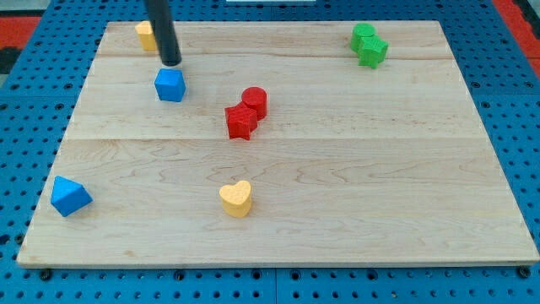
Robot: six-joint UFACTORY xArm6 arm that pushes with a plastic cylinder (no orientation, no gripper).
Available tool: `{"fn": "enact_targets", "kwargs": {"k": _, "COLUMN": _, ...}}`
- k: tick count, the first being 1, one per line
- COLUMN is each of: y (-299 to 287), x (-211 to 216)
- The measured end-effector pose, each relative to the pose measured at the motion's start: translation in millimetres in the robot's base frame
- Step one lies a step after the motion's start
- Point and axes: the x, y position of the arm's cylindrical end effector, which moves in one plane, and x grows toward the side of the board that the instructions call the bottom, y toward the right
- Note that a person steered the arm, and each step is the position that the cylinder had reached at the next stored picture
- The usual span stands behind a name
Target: Move the blue cube to the blue triangle
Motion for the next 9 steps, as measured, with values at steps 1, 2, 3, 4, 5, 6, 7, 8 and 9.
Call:
{"fn": "enact_targets", "kwargs": {"k": 1, "y": 28.1, "x": 9.7}}
{"fn": "enact_targets", "kwargs": {"k": 2, "y": 28.1, "x": 37.5}}
{"fn": "enact_targets", "kwargs": {"k": 3, "y": 28.0, "x": 46.9}}
{"fn": "enact_targets", "kwargs": {"k": 4, "y": 30.1, "x": 43.8}}
{"fn": "enact_targets", "kwargs": {"k": 5, "y": 33.9, "x": 37.5}}
{"fn": "enact_targets", "kwargs": {"k": 6, "y": 43.6, "x": 34.7}}
{"fn": "enact_targets", "kwargs": {"k": 7, "y": 51.4, "x": 34.7}}
{"fn": "enact_targets", "kwargs": {"k": 8, "y": 51.8, "x": 34.7}}
{"fn": "enact_targets", "kwargs": {"k": 9, "y": 51.8, "x": 34.1}}
